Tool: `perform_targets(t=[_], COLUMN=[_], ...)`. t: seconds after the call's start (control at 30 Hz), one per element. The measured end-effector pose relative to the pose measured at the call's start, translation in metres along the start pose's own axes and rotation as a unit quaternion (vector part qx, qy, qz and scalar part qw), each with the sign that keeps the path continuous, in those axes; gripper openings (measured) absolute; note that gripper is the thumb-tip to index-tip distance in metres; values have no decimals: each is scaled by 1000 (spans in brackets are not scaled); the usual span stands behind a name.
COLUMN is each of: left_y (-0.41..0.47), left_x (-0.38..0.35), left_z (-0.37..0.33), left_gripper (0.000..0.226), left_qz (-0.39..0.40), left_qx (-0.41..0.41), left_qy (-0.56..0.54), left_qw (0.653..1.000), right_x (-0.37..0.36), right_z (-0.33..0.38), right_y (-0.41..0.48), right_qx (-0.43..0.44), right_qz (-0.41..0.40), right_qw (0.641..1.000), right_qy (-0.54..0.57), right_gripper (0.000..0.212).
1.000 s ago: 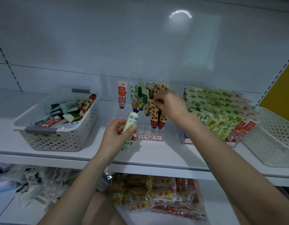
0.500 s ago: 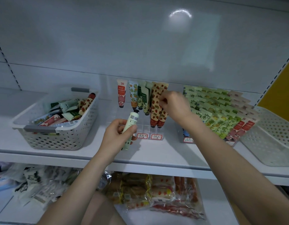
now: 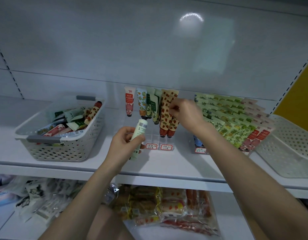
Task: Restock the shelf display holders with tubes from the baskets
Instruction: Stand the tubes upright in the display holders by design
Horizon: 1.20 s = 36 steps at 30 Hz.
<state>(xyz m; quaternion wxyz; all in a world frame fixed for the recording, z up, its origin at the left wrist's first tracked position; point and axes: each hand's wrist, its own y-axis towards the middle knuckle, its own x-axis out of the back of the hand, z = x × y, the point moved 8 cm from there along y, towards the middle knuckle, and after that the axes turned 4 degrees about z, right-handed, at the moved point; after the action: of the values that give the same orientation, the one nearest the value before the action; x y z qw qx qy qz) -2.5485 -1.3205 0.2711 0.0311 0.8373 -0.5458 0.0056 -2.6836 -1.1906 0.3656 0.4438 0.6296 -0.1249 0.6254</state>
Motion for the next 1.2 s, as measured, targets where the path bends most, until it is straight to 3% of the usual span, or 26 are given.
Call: perform_targets(t=[0.2,0.3,0.37,0.53,0.7,0.8,0.9,1.03,1.2], left_y=[1,1,0,-5,-5,-4,-3,-3,-1], left_x=[1,3,4,5,30,41,42,41,27], left_z=[-1,-2,-8,-25,-14,-4,-3,-7,-15], left_gripper=[21,28,30,29,26,13,10,9,23], left_qz=[3,-6,-18,-34,-90,-104,-110,-120,-88], left_qx=[-9,-24,-55,-138,-105,-52,-49,-84,-125], left_qy=[-7,4,27,88,63,-51,-98,-57,-17], left_qw=[1000,1000,998,986,988,992,988,988,988], right_x=[9,26,25,-15,-24,-34,-46,-60,-54], right_z=[0,17,34,51,36,25,24,39,63], right_y=[1,-4,-8,-20,-30,-41,-51,-64,-55], right_qx=[-2,18,27,-24,-84,-116,-108,-22,40], right_qz=[-24,-59,-14,173,165,150,186,289,216], right_qw=[999,989,975,914,828,799,809,875,912], right_qy=[32,131,219,367,529,571,547,387,346], right_gripper=[19,20,24,19,4,8,14,18,18])
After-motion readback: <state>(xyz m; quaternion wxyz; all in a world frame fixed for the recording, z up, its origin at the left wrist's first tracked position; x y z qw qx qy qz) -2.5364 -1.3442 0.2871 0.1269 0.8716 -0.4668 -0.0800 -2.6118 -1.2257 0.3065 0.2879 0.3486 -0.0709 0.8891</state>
